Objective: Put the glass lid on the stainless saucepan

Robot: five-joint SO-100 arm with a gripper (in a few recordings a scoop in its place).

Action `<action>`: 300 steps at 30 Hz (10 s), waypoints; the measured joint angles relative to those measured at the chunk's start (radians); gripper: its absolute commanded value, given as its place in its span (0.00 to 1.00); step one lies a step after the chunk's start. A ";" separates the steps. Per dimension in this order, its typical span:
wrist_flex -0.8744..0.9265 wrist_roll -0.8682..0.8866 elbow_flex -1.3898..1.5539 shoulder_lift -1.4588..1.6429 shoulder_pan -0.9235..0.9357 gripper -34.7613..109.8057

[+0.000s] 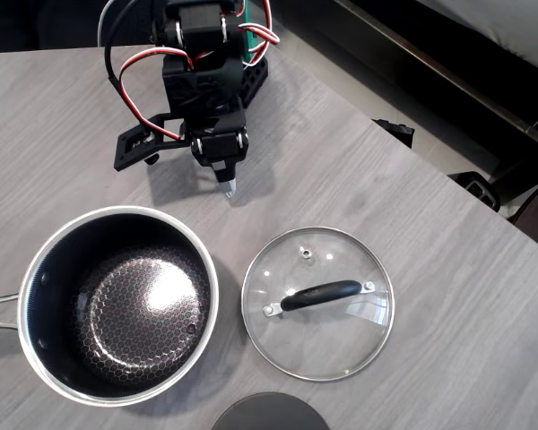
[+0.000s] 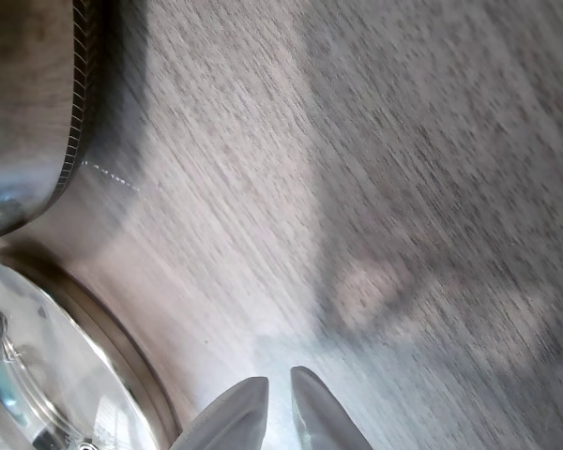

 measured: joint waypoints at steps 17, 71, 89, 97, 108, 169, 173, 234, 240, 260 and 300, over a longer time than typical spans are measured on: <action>0.000 0.000 0.000 0.000 0.000 0.24; 0.000 0.000 0.000 0.000 0.000 0.24; -0.005 -0.060 0.002 0.002 -0.293 0.24; -0.060 -0.060 -0.043 0.003 -0.362 0.24; -0.020 0.034 -0.762 -0.416 -0.328 0.24; -0.101 0.184 -1.542 -1.833 -0.324 0.24; -0.095 0.184 -1.542 -1.836 -0.359 0.24; 0.554 -0.097 -2.628 -1.842 0.209 0.24; 0.554 -0.098 -2.528 -1.839 0.282 0.24; 0.554 -0.103 -2.388 -1.865 0.348 0.24; 0.499 -0.097 -2.390 -2.003 0.341 0.24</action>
